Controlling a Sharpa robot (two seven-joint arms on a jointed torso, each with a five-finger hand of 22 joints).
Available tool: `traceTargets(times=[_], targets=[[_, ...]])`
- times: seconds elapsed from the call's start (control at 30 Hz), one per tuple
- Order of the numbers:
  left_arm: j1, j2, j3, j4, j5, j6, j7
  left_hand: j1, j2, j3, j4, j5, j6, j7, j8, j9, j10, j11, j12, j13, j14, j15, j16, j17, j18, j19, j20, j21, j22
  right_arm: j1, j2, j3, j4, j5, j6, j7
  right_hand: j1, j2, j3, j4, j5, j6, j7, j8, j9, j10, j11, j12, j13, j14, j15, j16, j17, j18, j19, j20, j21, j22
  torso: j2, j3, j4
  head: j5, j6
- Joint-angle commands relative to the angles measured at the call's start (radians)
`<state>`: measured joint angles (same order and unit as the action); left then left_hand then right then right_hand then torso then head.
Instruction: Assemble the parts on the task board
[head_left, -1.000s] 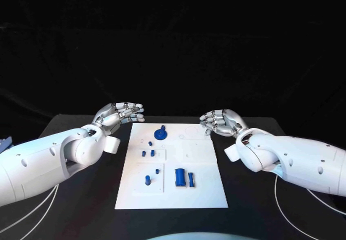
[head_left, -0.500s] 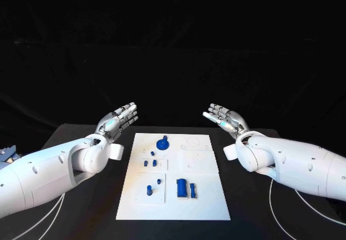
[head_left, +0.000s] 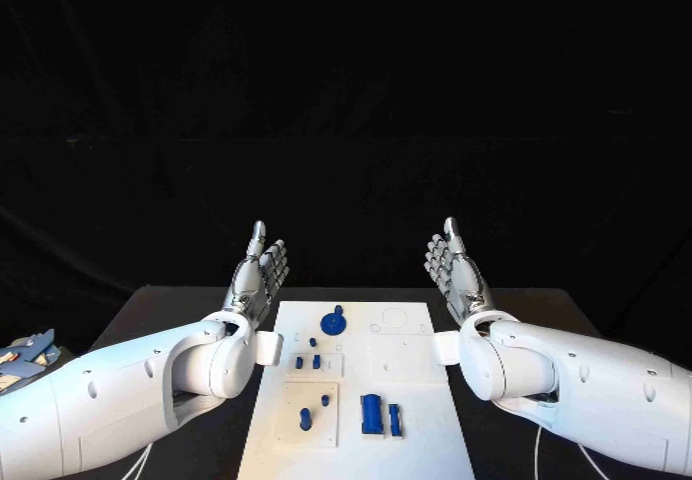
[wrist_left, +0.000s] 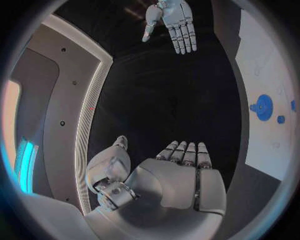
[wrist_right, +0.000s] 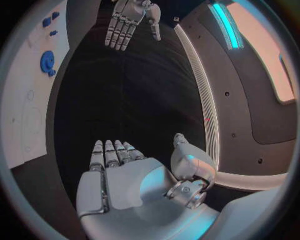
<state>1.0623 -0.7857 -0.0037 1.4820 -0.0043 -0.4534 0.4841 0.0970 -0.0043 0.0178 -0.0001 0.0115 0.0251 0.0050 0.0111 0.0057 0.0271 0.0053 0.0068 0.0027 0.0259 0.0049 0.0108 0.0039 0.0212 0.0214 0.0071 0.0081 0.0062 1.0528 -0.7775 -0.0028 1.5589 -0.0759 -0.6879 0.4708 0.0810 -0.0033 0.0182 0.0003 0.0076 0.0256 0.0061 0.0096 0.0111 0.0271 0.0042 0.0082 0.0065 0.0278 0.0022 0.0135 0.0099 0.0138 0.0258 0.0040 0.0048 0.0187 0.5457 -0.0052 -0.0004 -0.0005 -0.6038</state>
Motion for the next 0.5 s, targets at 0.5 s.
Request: traceTargets(times=[0.5], targets=[[-0.012, 0.006, 0.004, 0.088, 0.004, -0.317, 0.036, -0.097, 0.004, -0.018, 0.0, -0.012, -0.025, -0.005, -0.011, -0.006, -0.027, -0.005, -0.007, -0.003, -0.026, -0.005, -0.011, -0.004, -0.021, -0.021, -0.007, -0.008, -0.006, -0.003, -0.003, 0.003, 0.011, 0.076, -0.082, 0.049, -0.081, 0.003, -0.018, 0.0, -0.008, -0.026, -0.006, -0.01, -0.011, -0.027, -0.004, -0.008, -0.007, -0.028, -0.002, -0.014, -0.01, -0.014, -0.026, -0.004, -0.005, -0.019, -0.002, 0.0052, 0.0004, 0.0, 0.004]])
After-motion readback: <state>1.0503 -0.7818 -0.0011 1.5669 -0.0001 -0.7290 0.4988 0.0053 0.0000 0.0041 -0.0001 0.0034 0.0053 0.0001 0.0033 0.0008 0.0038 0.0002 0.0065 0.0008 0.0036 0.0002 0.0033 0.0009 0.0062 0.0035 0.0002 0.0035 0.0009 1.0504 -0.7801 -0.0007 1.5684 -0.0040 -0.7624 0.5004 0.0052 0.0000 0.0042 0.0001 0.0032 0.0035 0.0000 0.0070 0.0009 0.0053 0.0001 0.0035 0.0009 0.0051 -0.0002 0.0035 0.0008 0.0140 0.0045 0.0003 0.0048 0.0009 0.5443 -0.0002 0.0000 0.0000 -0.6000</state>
